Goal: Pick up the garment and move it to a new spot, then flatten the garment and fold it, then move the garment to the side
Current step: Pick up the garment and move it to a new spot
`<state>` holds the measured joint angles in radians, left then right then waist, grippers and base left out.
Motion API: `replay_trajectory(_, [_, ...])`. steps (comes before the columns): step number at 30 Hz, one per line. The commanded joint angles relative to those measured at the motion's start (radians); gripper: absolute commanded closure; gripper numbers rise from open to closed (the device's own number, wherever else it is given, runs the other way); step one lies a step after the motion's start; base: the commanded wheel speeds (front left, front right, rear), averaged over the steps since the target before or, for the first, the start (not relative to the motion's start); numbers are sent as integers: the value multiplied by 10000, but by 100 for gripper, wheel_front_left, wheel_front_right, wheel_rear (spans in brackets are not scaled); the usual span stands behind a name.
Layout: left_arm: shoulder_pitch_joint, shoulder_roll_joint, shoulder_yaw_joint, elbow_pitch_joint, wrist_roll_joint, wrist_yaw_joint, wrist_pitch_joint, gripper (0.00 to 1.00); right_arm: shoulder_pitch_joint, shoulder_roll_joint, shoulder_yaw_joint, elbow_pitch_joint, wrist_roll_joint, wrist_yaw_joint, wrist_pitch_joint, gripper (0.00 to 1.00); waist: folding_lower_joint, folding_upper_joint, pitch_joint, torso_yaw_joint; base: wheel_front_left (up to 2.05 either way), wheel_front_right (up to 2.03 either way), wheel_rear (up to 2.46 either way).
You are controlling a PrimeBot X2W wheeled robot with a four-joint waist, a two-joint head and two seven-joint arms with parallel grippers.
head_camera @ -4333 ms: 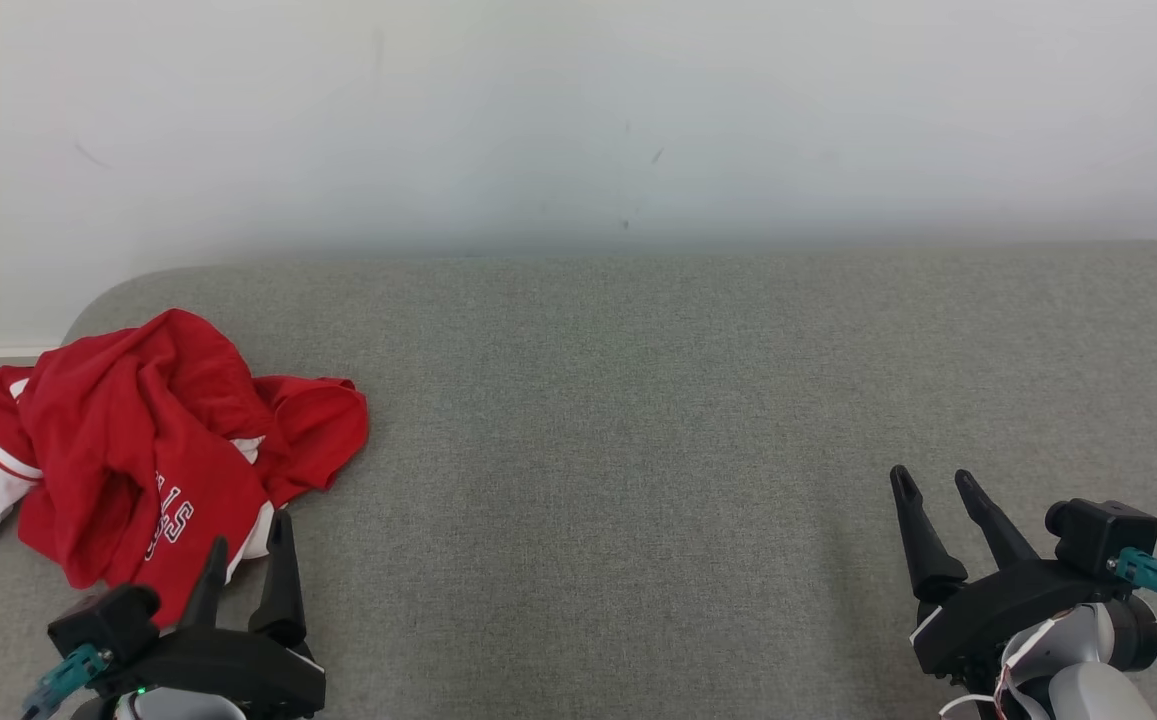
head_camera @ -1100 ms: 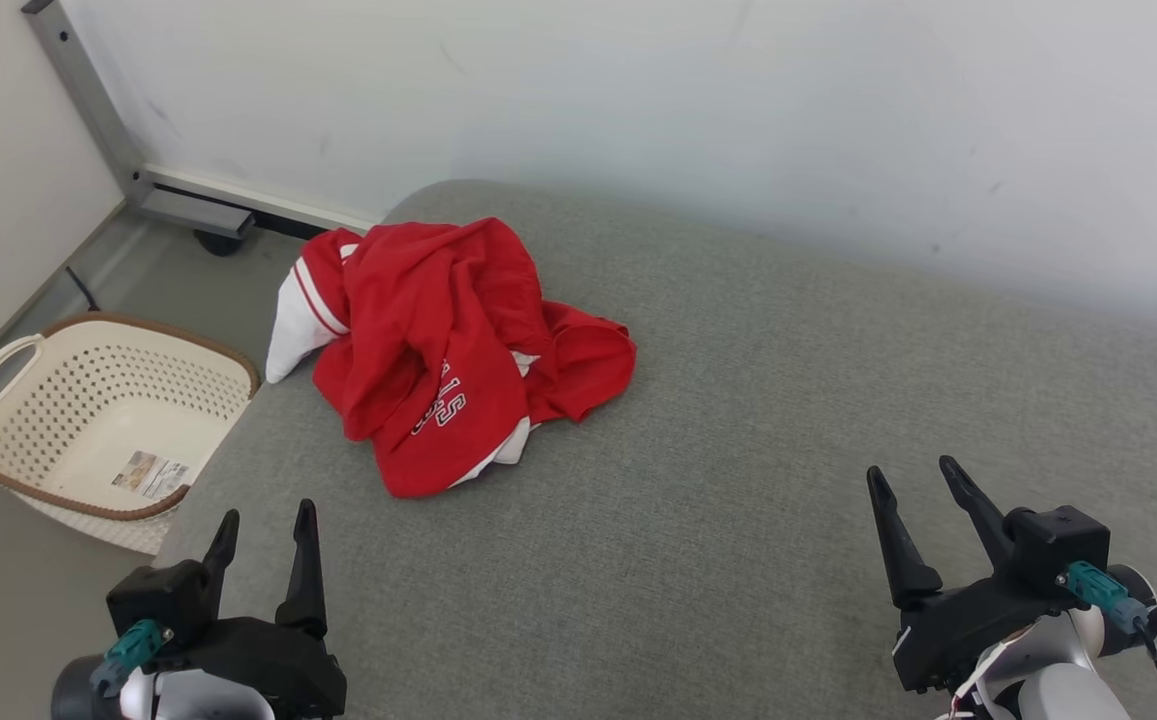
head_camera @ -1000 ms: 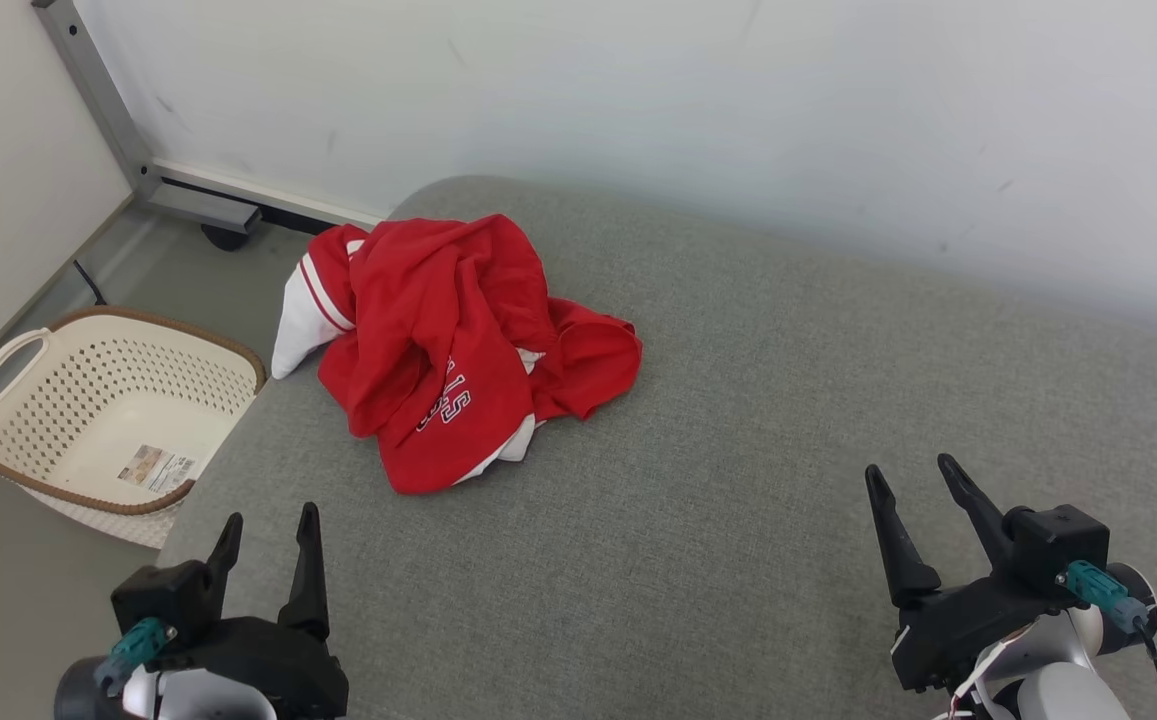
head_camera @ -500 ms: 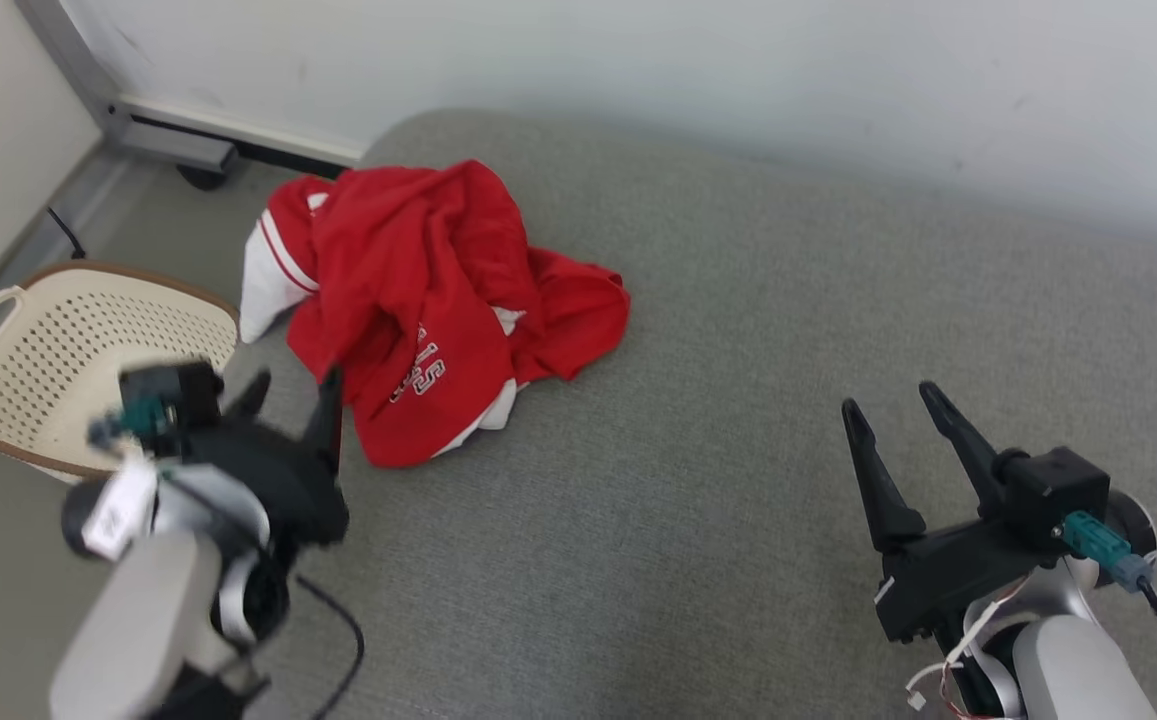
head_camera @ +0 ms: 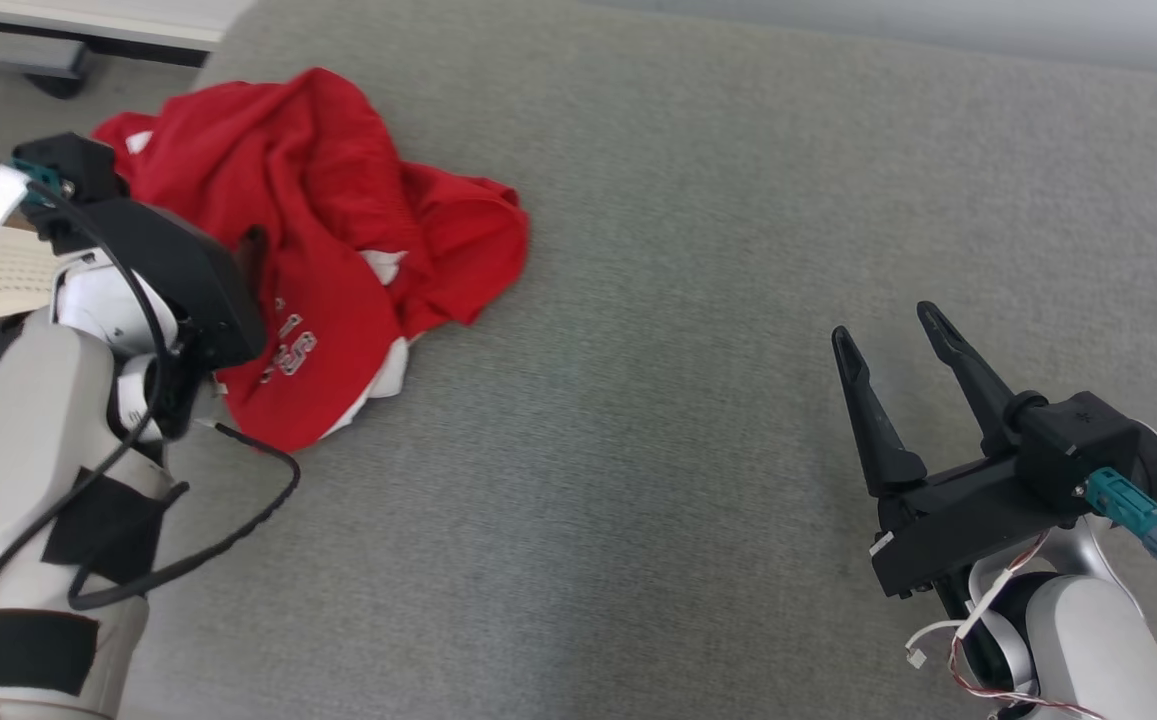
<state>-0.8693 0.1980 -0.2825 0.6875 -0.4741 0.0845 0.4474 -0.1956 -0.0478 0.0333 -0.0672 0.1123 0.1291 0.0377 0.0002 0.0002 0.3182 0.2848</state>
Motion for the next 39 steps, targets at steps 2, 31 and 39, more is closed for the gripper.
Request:
replay_trajectory(2, [-239, 158, -14, 173, 13, 137, 446, 0, -144, -45, -51, -67, 142, 30, -19, 0, -2, -2, 710, -729, 0, 0, 0])
replay_trajectory(31, [-843, 239, -786, -1167, 555, -254, -1054, 100, 175, -43, 453, 1064, 1056, 30, -553, 0, -2, -2, -1026, -1111, 0, 0, 0])
replay_trajectory(39, [-1019, -281, -1523, -2073, 671, -815, -1417, 100, 273, -45, 561, 1535, 1535, 30, -873, 0, -2, -2, -1853, -1980, 0, 0, 0])
